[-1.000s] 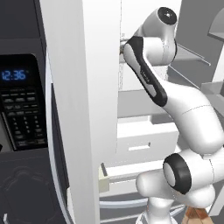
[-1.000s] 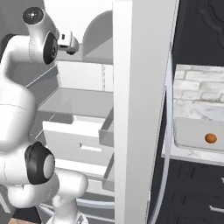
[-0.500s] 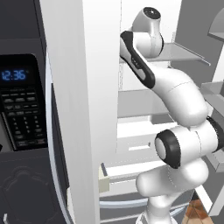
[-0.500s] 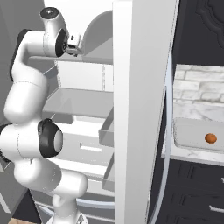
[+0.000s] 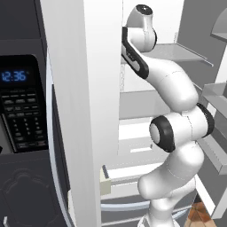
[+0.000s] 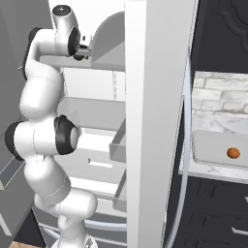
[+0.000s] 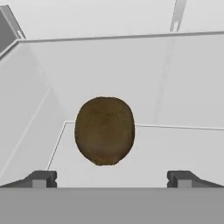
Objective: Pick the kiwi and tangerine from the fridge and place them inside the tupperware on the counter.
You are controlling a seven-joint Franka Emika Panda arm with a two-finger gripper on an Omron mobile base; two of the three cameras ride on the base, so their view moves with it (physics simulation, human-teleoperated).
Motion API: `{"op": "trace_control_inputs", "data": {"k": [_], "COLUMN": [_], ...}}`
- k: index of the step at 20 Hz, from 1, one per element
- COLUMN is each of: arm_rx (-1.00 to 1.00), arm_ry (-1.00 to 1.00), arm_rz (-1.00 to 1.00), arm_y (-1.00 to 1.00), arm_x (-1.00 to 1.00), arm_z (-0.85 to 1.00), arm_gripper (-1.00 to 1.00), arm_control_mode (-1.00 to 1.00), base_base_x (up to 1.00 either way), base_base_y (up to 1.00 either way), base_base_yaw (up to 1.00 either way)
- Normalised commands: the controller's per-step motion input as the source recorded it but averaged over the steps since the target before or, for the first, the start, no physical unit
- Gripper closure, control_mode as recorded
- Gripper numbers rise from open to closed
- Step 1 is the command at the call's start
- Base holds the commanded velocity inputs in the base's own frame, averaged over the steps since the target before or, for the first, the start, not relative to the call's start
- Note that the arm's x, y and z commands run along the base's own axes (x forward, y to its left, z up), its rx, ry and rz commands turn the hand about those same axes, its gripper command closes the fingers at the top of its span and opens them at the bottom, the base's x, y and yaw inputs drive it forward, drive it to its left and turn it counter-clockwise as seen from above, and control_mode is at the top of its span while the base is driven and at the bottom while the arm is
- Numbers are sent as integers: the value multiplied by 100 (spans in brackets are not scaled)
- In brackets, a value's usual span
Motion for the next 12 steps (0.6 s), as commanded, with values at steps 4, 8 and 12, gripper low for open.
{"op": "trace_control_inputs", "data": {"k": [4, 8, 12], "arm_rx": [0, -1, -3], "arm_ry": [0, 0, 0], "arm_rz": [0, 0, 0], "arm_y": [14, 11, 2], "arm_x": [43, 41, 28], "arm_z": [-14, -17, -20], "arm_gripper": [-100, -100, -100], "arm_control_mode": [-100, -100, -100], "base_base_x": [0, 0, 0], "base_base_y": [0, 0, 0], "base_base_yaw": [0, 0, 0]}}
